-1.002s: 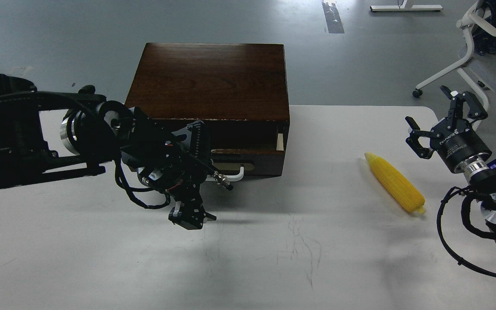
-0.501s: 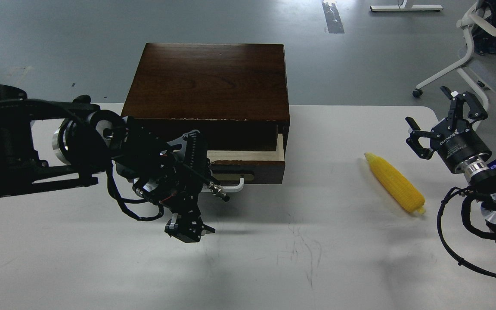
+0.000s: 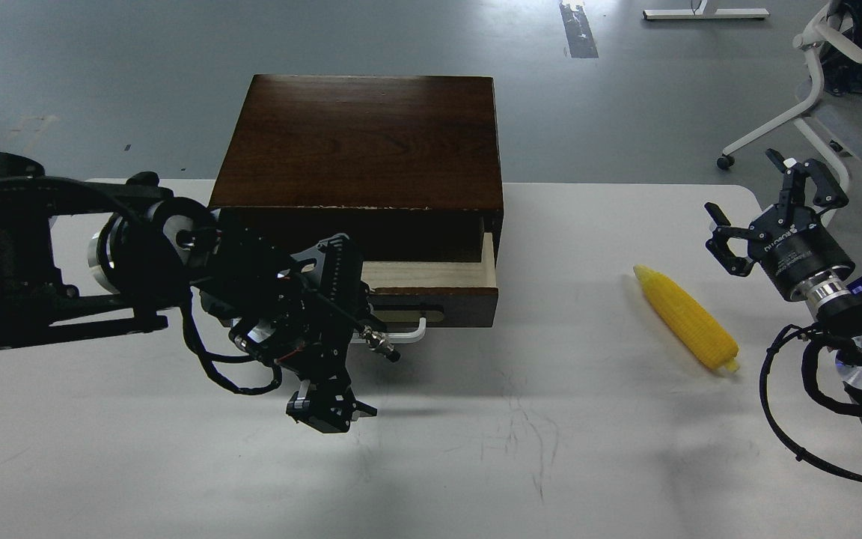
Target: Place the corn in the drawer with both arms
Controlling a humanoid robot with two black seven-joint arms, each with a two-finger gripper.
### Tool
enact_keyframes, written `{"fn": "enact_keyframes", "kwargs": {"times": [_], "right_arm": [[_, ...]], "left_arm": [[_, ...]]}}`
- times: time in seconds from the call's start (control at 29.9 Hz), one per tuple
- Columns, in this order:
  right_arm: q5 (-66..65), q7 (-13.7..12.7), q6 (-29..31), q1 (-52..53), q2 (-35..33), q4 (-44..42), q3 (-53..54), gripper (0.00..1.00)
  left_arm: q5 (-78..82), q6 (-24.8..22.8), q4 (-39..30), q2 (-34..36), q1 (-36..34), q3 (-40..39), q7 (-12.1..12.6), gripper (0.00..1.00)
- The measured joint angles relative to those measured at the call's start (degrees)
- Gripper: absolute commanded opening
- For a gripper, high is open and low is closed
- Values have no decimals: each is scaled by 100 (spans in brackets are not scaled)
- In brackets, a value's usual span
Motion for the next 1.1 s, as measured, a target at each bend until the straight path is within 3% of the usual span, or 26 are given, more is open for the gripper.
{"fn": "enact_keyframes", "kwargs": {"times": [0.7,0.94,1.1], "right_arm": [[0,0,0,-7,0,-9,0,100],[0,0,0,0,0,-70,-1,100],[0,0,0,-70,0,-88,-24,100]], "left_arm": [[-33,0,30,36,-383,-173,0,99],[-794,0,-199,829,-449,-761,0,99],[-2429,0,-70,1395,-380,-1391,0,98]]}}
